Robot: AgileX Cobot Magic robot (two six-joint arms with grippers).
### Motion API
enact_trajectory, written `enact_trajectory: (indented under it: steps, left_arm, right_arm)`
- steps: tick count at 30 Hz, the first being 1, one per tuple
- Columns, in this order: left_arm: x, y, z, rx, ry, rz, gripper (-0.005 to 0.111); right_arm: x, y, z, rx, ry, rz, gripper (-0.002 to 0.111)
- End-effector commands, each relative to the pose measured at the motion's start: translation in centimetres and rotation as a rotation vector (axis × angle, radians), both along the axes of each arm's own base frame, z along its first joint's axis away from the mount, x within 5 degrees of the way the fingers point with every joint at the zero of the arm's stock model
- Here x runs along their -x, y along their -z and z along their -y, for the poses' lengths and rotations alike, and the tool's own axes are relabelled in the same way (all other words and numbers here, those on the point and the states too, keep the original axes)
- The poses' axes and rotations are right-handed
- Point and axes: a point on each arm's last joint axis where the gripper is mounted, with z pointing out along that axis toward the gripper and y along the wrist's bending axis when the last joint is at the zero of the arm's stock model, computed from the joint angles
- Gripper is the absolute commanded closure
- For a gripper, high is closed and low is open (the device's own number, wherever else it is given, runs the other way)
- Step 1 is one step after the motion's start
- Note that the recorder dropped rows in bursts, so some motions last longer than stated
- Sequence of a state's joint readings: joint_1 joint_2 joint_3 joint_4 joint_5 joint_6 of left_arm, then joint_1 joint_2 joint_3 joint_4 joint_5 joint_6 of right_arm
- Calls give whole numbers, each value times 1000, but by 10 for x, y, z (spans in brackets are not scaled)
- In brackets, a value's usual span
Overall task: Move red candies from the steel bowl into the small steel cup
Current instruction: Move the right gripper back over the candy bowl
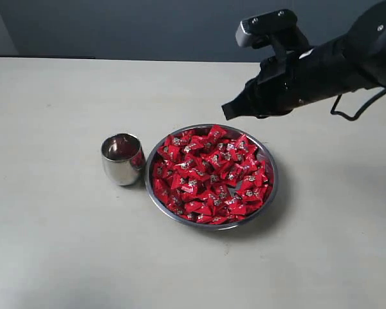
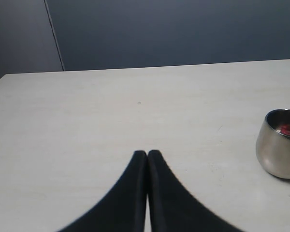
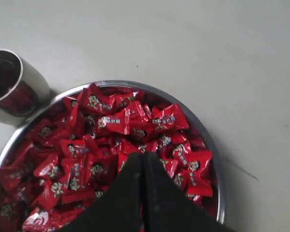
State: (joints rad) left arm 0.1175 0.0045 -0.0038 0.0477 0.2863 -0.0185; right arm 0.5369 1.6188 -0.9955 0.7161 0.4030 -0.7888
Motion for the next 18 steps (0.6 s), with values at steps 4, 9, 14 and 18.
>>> enact_trajectory:
  steps: [4, 9, 14, 18]
  left_arm:
    - [0, 1, 0, 3, -1, 3, 106]
    - [0, 1, 0, 3, -1, 3, 106]
    - [0, 1, 0, 3, -1, 3, 106]
    - [0, 1, 0, 3, -1, 3, 106]
  right_arm:
    - [5, 20, 12, 44, 37, 33, 109]
    - [2, 37, 10, 68, 35, -19, 109]
    - [-2, 65, 5, 94, 13, -80, 109]
    - [-4, 77, 2, 83, 3, -110, 109]
